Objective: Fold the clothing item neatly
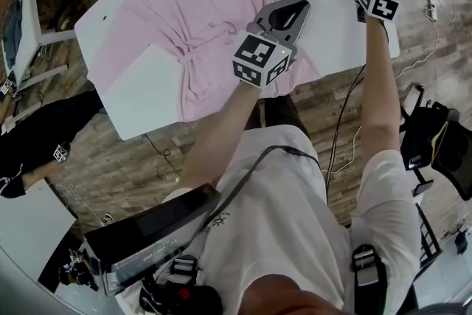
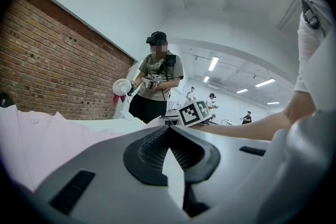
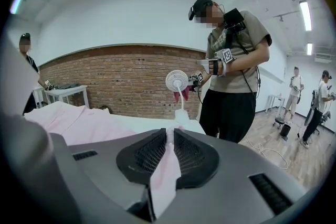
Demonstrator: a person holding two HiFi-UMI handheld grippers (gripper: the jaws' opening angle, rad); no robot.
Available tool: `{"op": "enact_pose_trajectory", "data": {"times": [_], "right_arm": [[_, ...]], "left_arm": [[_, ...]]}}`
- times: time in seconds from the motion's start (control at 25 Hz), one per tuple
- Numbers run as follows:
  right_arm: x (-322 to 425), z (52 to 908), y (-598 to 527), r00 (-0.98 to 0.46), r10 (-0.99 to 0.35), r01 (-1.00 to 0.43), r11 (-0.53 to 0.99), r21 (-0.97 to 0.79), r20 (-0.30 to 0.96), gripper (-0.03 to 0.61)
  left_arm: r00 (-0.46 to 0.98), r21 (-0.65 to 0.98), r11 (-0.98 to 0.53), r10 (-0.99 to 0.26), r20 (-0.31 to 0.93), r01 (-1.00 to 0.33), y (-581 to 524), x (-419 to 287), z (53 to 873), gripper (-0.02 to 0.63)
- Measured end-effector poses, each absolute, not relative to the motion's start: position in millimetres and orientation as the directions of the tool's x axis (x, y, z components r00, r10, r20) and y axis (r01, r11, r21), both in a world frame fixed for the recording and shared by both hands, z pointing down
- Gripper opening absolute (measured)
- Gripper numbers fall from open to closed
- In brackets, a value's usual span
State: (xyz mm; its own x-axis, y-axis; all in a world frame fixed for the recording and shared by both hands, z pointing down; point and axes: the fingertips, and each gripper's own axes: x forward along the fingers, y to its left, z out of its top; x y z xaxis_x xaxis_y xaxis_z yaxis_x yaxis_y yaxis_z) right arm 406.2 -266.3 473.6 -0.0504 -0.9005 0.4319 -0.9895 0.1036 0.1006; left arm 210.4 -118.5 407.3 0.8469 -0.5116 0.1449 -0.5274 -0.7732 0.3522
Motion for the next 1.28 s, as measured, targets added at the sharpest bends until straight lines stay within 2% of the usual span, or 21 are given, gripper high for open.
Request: {"op": "enact_pose_trajectory", "data": {"times": [0.56,1.28], "right_arm": [[346,442,-267,-0.142,-0.912,-0.972,0.203,0.122,0.385,0.051],[283,447,-266,-0.224,-0.894,-0.950,0.289,0.118,0.388,0.051]], "left_arm": [[0.823,0.341,-0.755,-0.552,0.131,-0.560,-105,178,397,0.002],[0.791,0.333,-0.724,-0.597,0.133,-0.603,-94,138,398,0.002]]}}
